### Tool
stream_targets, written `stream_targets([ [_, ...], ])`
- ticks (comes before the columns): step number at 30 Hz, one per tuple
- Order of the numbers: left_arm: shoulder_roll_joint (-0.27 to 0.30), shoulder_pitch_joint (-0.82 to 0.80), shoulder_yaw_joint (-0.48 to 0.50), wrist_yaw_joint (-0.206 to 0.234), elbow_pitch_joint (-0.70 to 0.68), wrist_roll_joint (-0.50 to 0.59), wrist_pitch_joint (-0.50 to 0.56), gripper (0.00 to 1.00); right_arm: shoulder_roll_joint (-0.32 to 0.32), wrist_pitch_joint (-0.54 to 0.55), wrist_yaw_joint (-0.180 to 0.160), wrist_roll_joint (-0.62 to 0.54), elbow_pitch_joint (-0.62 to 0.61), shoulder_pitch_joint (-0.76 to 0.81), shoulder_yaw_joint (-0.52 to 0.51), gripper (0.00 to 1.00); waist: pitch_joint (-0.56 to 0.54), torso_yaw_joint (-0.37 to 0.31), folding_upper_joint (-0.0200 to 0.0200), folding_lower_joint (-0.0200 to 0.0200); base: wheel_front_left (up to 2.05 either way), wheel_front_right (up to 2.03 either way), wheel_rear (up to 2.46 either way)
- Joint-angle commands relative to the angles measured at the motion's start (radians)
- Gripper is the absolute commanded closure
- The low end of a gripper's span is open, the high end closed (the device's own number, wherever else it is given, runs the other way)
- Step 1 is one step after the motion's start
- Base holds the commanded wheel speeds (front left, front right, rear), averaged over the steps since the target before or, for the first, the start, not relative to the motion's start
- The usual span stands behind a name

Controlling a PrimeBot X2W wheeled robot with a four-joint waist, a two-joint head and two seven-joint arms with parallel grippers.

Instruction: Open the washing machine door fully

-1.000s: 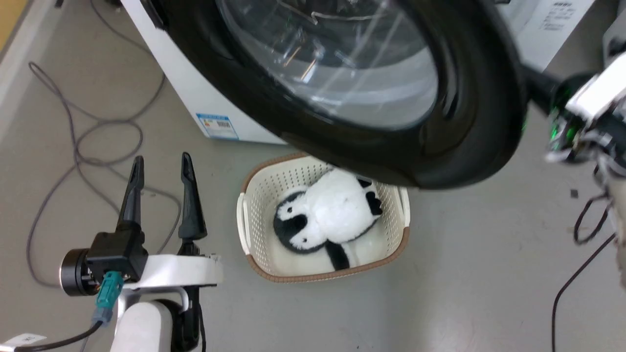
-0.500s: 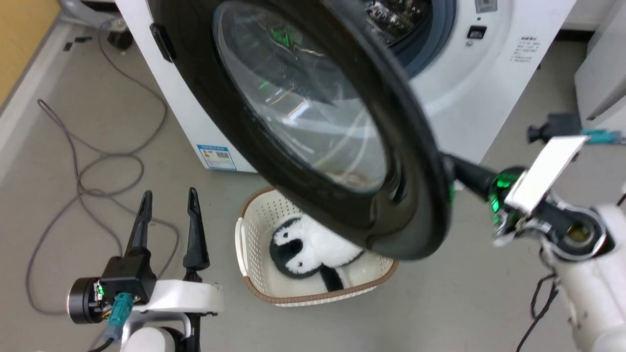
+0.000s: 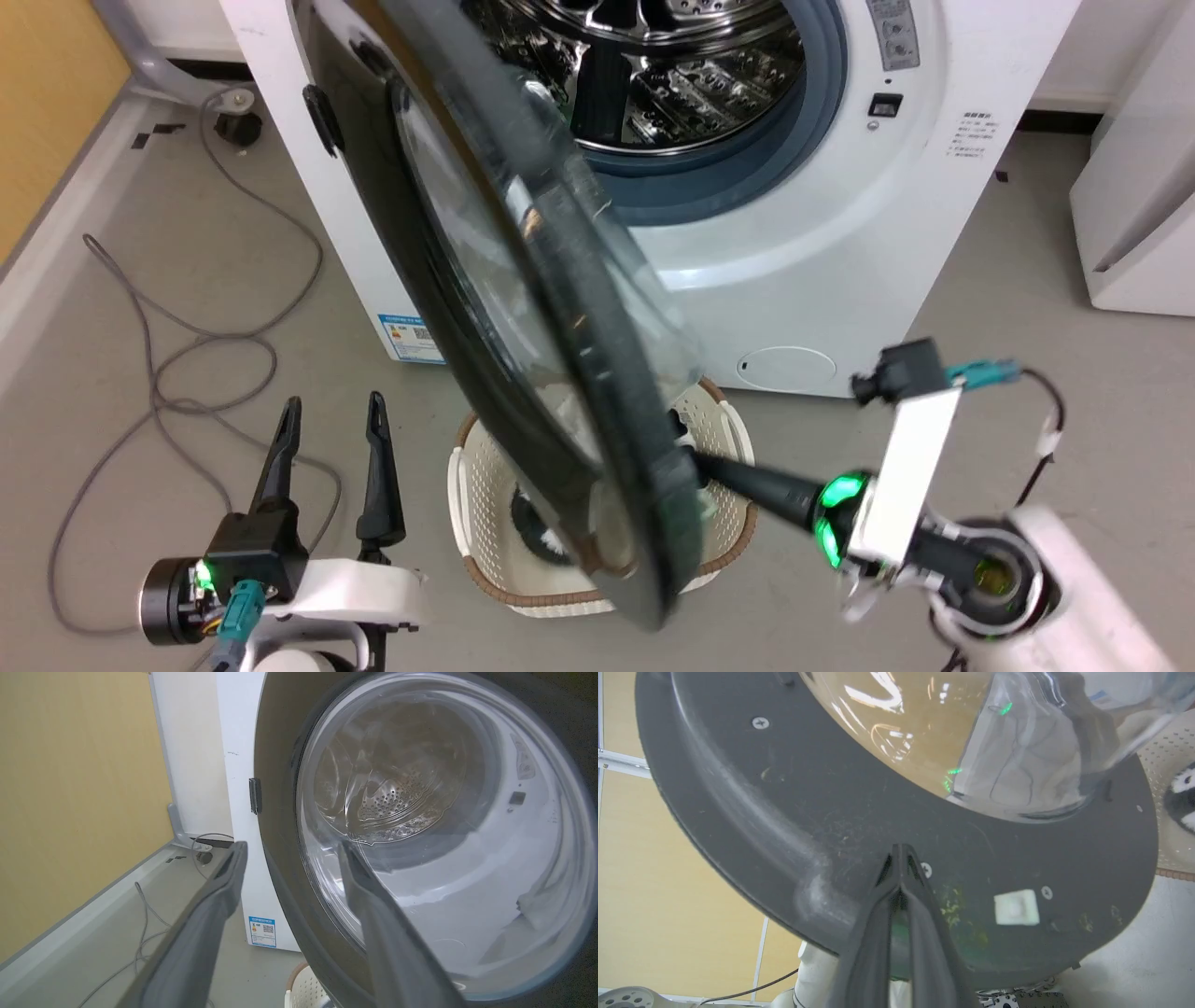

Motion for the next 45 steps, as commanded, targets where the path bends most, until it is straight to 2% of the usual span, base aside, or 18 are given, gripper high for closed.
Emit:
stream_targets([
  [1, 0.001, 0.017, -0.002, -0.001, 0.002, 0.002, -0.005, 0.00, 0.010, 0.004, 0.007, 0.000, -0.017, 0.026, 0.013, 1.00, -0.004, -0.001, 0.0000, 0.0001, 0.00, 0.00, 0.00],
  [10, 0.001, 0.033, -0.001, -0.001, 0.013, 0.000, -0.005, 0.00, 0.040, -0.009, 0.007, -0.012, -0.088, 0.119, 0.070, 1.00, -0.025, -0.012, 0.0000, 0.0001, 0.00, 0.00, 0.00],
  [12, 0.001, 0.038, 0.000, 0.000, 0.016, -0.001, -0.005, 0.00, 0.039, -0.049, 0.007, -0.029, -0.106, 0.128, 0.053, 1.00, -0.033, -0.016, 0.0000, 0.0001, 0.00, 0.00, 0.00],
  [15, 0.001, 0.047, 0.000, 0.000, 0.020, -0.003, -0.005, 0.00, 0.032, -0.167, 0.007, -0.095, -0.133, 0.131, 0.009, 1.00, -0.046, -0.020, 0.0000, 0.0001, 0.00, 0.00, 0.00],
  [23, 0.001, 0.069, 0.012, 0.000, 0.026, -0.004, -0.005, 0.00, -0.028, -0.639, 0.007, -0.371, -0.165, 0.136, -0.063, 1.00, -0.078, -0.036, 0.0000, 0.0001, 0.00, 0.00, 0.00],
  [26, 0.001, 0.080, 0.019, 0.001, 0.025, -0.003, -0.005, 0.00, -0.077, -0.806, 0.007, -0.494, -0.147, 0.137, -0.059, 1.00, -0.087, -0.046, 0.0000, 0.0001, 0.00, 0.00, 0.00],
  [28, 0.001, 0.086, 0.026, 0.000, 0.023, -0.003, -0.005, 0.00, -0.118, -0.897, 0.007, -0.616, -0.123, 0.135, -0.051, 1.00, -0.091, -0.054, 0.0000, 0.0001, 0.00, 0.00, 0.00],
  [31, 0.001, 0.094, 0.036, -0.002, 0.022, 0.000, -0.005, 0.00, -0.135, -0.940, 0.007, -0.803, -0.086, 0.135, -0.086, 1.00, -0.097, -0.064, 0.0000, 0.0001, 0.00, 0.00, 0.00],
  [37, 0.001, 0.101, 0.050, -0.004, 0.019, 0.001, -0.005, 0.00, -0.052, -0.945, 0.007, -1.148, -0.152, 0.196, -0.253, 1.00, -0.101, -0.079, 0.0000, 0.0001, 0.00, 0.00, 0.00],
  [41, 0.001, 0.102, 0.049, -0.009, 0.020, 0.003, -0.005, 0.00, -0.005, -0.945, 0.007, -1.297, -0.181, 0.262, -0.306, 1.00, -0.102, -0.081, 0.0000, 0.0001, 0.00, 0.00, 0.00],
  [45, 0.001, 0.102, 0.047, -0.012, 0.020, 0.004, -0.005, 0.00, 0.029, -0.945, 0.007, -1.374, -0.180, 0.319, -0.349, 1.00, -0.104, -0.077, 0.0000, 0.0001, 0.00, 0.00, 0.00],
])
